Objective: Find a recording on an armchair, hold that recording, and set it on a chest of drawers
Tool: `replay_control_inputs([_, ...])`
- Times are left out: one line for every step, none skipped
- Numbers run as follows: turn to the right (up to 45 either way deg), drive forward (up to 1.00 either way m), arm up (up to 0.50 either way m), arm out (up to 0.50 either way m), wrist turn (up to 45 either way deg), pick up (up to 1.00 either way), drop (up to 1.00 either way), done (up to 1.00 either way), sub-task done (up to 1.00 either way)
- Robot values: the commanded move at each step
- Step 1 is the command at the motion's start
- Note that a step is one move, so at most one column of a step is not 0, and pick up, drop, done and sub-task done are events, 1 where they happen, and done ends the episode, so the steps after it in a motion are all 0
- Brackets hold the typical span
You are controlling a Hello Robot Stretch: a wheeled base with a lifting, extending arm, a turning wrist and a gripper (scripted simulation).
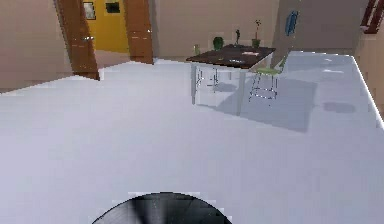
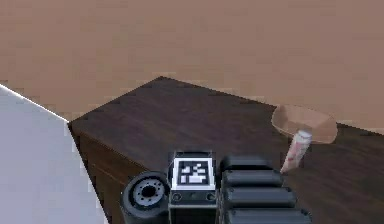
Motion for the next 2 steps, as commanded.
replay_control_inputs([15.0,0.00,0.00,0.00,0.0,0.00,0.00,0.00,0.00])
replay_control_inputs([0.0,0.00,0.00,0.30,0.0,0.00,0.00,0.00,0.00])
